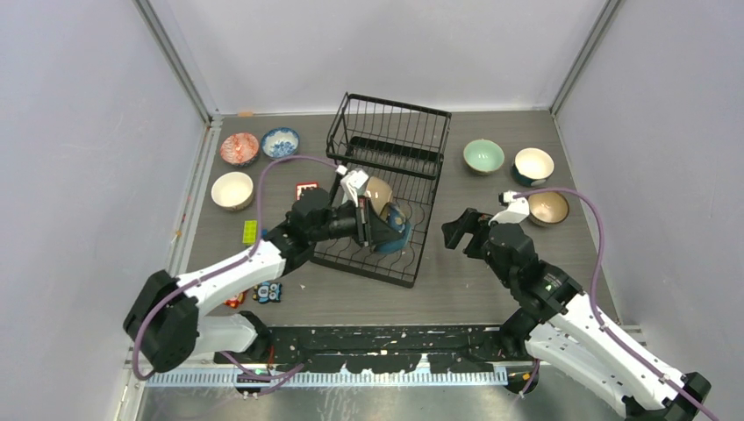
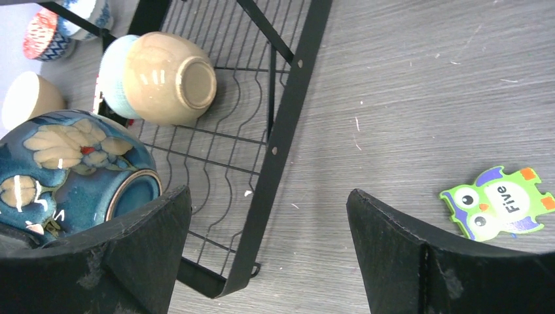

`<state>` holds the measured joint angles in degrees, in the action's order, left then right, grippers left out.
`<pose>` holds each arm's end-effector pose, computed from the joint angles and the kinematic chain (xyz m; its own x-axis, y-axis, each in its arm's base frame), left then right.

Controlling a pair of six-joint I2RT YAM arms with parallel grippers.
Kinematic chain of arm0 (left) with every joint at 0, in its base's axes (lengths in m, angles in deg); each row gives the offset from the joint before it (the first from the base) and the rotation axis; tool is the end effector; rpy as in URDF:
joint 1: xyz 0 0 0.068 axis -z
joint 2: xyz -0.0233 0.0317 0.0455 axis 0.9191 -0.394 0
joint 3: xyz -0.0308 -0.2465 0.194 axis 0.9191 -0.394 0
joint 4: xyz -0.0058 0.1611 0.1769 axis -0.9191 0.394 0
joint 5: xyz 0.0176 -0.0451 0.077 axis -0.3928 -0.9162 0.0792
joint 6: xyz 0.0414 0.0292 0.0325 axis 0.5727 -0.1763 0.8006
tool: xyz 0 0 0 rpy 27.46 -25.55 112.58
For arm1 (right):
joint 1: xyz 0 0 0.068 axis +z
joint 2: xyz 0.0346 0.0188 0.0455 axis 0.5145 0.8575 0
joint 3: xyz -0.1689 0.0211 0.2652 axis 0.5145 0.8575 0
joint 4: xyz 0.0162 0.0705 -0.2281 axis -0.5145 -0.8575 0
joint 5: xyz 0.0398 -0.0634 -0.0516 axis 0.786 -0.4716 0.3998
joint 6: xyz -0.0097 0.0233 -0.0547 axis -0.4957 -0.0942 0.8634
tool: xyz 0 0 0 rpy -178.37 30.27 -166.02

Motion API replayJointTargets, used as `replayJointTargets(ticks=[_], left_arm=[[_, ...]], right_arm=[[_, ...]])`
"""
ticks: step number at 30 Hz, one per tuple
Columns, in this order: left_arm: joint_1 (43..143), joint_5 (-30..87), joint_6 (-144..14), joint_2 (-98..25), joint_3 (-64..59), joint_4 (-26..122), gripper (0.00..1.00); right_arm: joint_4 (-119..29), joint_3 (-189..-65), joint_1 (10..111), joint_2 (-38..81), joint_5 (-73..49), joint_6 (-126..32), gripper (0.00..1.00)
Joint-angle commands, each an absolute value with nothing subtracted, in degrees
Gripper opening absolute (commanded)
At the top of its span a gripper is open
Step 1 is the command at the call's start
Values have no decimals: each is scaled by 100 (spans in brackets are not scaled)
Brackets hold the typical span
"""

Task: Unload the bowls from the dish rack
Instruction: Pick up the bowl from the dish rack, then place the bowl at the center of the board.

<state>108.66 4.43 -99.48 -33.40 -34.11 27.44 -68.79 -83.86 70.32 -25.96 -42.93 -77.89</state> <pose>0.1755 -0.1892 0.3215 -0.7714 -0.1246 -0.6240 0.5776 0.2742 -0.7688 0.0808 0.0434 0.2908 -0.4494 0.3547 -0.8199 -0.0406 0.9087 0.4154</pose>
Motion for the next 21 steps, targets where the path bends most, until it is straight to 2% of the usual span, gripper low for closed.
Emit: replayJointTargets(ticks=[1, 12, 21], left_arm=[[10854, 572, -9196, -2538, -2892, 3389, 0], [10883, 1339, -8015, -1159, -2910, 5722, 0], [10987, 1892, -7225, -625, -2868, 7029, 0]], right_arm=[[-6645, -8730, 7017, -2734, -4130, -7599, 92], [-6631, -9037, 7016, -2677, -3366, -7251, 92], [-6610, -9342, 7021, -2373, -2759, -7123, 92]])
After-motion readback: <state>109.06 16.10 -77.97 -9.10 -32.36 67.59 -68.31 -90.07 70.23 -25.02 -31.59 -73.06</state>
